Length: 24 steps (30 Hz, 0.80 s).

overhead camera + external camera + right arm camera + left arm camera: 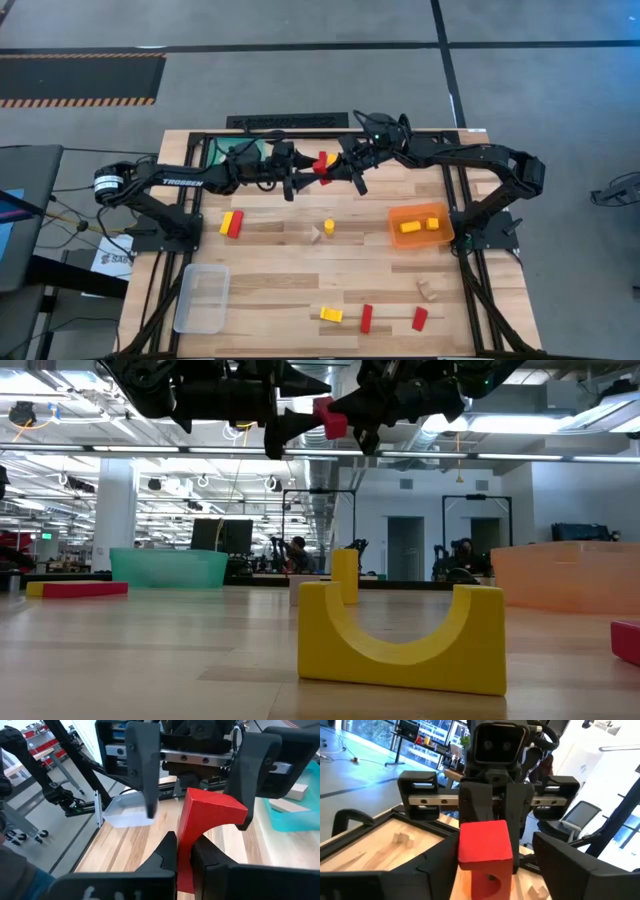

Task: Sort & place blocks by color
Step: Put the red block into the transparent bin

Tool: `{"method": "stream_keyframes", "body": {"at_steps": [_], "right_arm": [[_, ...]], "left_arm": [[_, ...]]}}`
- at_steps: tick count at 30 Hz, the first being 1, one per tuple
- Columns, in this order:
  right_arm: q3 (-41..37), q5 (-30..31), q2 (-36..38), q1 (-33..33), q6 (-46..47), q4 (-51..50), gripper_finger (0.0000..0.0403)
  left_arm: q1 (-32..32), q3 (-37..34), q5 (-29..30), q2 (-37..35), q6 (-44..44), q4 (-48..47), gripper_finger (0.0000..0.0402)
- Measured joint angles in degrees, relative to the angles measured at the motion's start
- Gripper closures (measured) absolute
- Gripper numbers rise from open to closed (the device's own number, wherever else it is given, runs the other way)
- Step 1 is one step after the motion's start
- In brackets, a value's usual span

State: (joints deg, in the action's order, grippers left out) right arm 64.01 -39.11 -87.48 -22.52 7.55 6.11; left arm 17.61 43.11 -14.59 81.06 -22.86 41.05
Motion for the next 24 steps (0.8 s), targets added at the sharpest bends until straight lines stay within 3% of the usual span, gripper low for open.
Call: {"method": "stream_keyframes", "body": {"at_steps": [12,21,24], "right_arm": [[0.0,-0.6,0.0,0.0,-0.3,0.1,0.0374],[0.0,0.6,0.1,-0.6,3.2,0.6,0.0328],[0.0,0.4,0.5,-2.1,4.6,-0.2,0.0297]], "left_arm": [[0.1,0.0,-0.6,0.0,-0.1,-0.5,0.0297],[2.2,0.0,-3.2,-1.3,-0.2,-1.8,0.0299],[3.9,0.0,-4.2,-4.2,0.3,-6.7,0.0299]]}}
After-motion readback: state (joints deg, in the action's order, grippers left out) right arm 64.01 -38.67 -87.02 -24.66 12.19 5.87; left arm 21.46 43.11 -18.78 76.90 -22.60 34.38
